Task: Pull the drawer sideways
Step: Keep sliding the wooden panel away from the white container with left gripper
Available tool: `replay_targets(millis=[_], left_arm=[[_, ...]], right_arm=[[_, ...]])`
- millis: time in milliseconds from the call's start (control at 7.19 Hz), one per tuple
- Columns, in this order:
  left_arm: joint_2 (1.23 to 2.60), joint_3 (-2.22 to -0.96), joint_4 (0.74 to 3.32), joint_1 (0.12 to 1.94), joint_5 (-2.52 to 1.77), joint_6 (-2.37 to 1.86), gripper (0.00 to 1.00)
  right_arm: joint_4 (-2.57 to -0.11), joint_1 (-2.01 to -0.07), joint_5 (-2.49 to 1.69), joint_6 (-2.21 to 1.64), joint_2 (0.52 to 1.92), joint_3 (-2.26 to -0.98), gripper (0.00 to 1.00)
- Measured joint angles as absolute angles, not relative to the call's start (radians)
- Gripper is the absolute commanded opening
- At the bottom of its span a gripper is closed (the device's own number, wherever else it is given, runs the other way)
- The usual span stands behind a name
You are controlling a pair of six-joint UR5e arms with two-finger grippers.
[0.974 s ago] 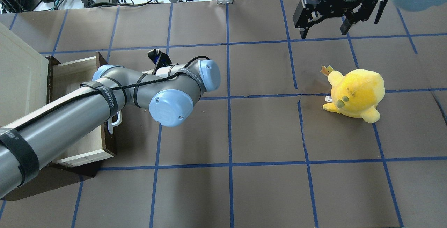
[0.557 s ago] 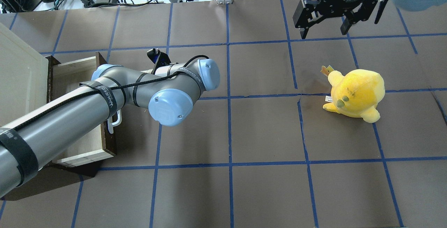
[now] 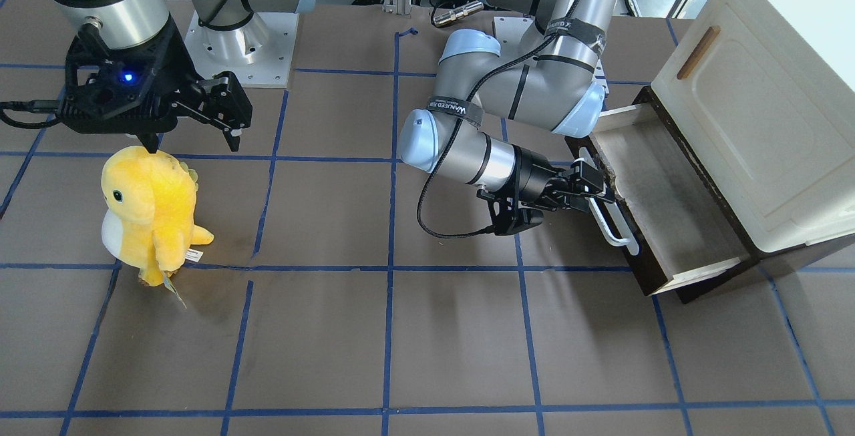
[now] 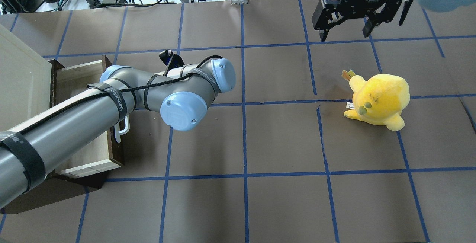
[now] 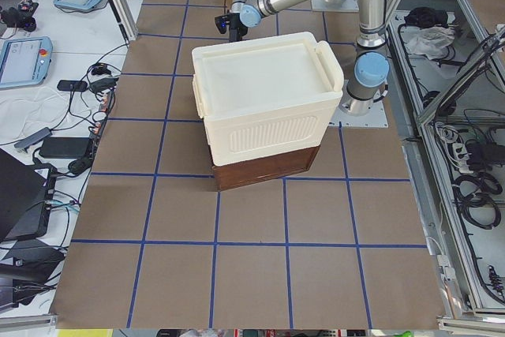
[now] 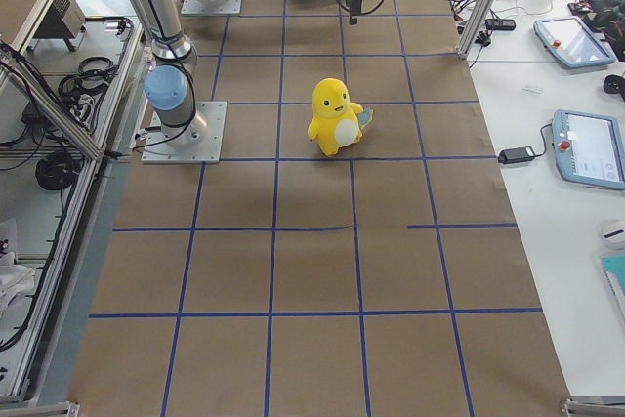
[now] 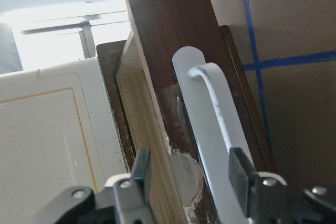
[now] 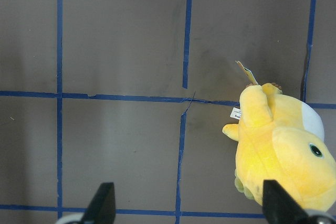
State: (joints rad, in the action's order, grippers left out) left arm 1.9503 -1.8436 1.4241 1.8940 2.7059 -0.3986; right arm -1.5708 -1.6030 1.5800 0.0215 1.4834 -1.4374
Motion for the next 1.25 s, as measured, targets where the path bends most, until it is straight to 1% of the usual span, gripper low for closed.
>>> replay_targets(millis=[278, 1253], left_arm=[[1.958, -1.846, 1.425, 1.889, 2.702, -0.400, 0.63], [1.958, -1.857, 1.428, 1.875, 2.702, -0.400, 0.63]], right_arm=[[-1.571, -1.603, 1.580, 0.021, 1.483, -1.437, 1.00], [-1.571, -1.603, 1.580, 0.022, 1.483, -1.437, 1.00]])
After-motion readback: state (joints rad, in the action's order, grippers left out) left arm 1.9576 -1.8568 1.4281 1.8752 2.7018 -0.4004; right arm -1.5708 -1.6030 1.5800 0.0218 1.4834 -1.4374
